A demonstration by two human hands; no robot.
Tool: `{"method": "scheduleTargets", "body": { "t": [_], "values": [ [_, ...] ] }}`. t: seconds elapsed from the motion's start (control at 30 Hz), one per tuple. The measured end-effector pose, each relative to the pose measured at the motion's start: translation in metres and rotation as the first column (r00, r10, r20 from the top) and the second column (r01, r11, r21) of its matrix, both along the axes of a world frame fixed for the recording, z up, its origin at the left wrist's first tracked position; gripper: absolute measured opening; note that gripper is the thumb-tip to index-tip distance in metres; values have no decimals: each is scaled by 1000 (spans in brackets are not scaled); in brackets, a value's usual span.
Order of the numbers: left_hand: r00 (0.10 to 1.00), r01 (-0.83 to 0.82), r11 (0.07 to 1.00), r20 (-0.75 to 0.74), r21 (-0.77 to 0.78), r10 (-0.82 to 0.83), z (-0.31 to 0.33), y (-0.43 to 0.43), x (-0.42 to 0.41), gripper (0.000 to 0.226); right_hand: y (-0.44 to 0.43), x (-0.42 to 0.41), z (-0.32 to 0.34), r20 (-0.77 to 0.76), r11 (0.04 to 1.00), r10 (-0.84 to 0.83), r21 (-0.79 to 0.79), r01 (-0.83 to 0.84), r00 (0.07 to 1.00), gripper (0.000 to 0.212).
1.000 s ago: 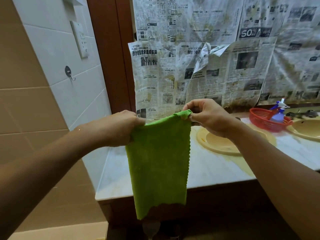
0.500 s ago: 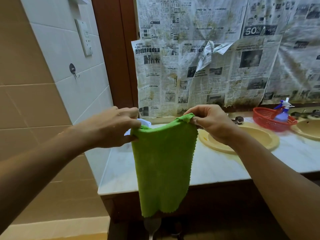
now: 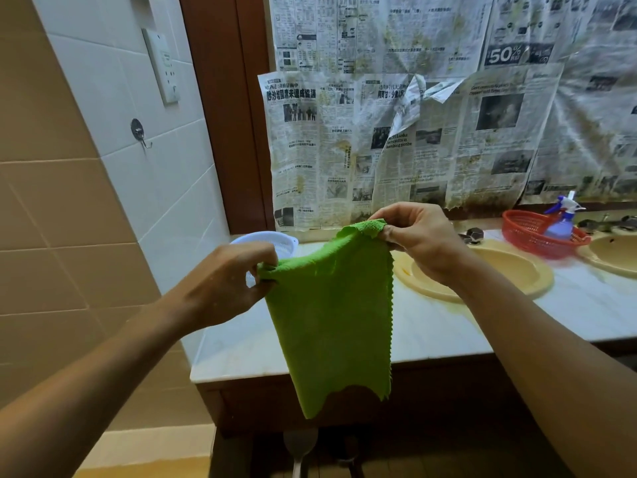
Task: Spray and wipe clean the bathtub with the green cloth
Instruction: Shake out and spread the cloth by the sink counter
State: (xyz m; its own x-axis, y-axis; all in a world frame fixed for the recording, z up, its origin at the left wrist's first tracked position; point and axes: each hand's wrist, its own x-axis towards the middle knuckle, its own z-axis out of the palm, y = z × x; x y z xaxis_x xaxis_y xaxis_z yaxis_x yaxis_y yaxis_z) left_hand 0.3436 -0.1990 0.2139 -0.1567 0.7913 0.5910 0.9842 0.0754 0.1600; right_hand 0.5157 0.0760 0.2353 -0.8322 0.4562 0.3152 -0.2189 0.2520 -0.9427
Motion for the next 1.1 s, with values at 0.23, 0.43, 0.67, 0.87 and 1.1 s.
{"method": "scheduleTargets", "body": {
  "t": [0.23,0.43,0.67,0.87,1.1],
  "values": [
    [916,-27,1000,400,0,24,-1,-5,10,29,3,-3,-9,-25,997,-52,-53,51,998,23],
    [762,-200,978,637,59,118,-28,-1,15,21,3,2,-21,43,997,-40,-62,43,998,27],
    [318,-403,864,931,303,-178,-45,17,35,36,1,2,-31,130,982,-61,-169,83,990,20],
    [81,-569,810,990,140,-115,-57,28,28,44,-7,-4,-37,232,957,-25,-277,90,972,14],
    [62,-566,811,989,146,-135,-34,27,4,44,-4,-16,-26,241,887,-41,-437,146,970,4]
  ]
}}
